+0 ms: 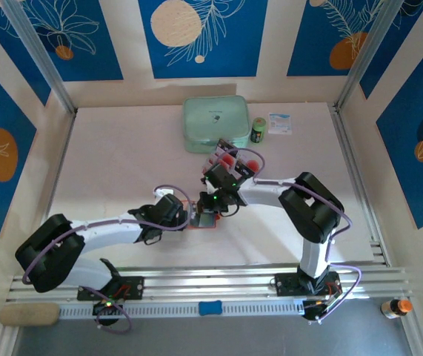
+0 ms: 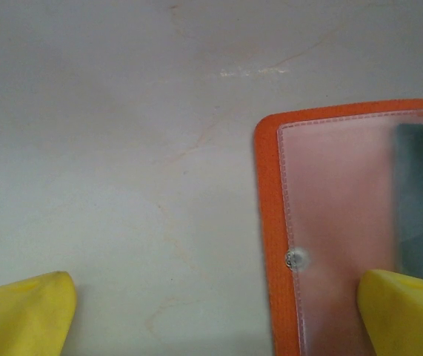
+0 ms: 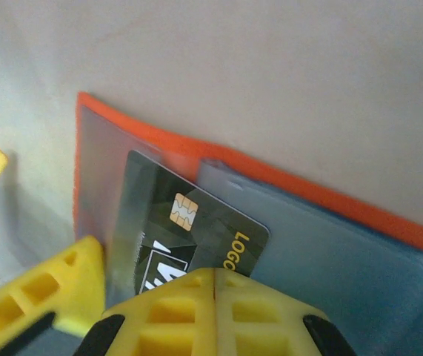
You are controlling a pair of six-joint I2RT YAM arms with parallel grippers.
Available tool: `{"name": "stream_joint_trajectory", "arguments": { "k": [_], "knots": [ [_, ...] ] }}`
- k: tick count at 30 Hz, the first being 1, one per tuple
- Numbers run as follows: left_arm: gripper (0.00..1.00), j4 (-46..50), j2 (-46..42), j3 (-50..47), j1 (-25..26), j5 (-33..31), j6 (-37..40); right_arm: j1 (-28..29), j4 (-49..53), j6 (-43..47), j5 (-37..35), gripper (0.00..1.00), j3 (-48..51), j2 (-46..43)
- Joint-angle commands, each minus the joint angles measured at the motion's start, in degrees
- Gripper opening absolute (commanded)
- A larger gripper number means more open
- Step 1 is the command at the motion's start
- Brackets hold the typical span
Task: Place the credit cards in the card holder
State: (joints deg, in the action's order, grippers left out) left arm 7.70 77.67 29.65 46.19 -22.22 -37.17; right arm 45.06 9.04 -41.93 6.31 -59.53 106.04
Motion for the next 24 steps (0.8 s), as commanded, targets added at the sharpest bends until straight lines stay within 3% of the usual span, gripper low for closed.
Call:
{"name": "stream_joint_trajectory", "arguments": {
  "k": [1, 14, 24],
  "knots": [
    [0.97, -0.6, -0.9, -0.3, 0.0, -0.6, -0.1, 1.8, 2.9, 0.6, 1.7, 0.0, -2.7, 3.1],
    [0.98, 2.7, -7.2, -1.3, -3.9, -0.2, 0.0, 2.2, 3.4, -1.0, 1.0, 0.0, -4.2, 1.3],
    [0.98, 2.9, -5.6, -4.2, -5.2, 0.6, -2.5, 2.3, 3.8, -1.0, -0.1, 0.0, -2.1, -2.2]
  ]
}}
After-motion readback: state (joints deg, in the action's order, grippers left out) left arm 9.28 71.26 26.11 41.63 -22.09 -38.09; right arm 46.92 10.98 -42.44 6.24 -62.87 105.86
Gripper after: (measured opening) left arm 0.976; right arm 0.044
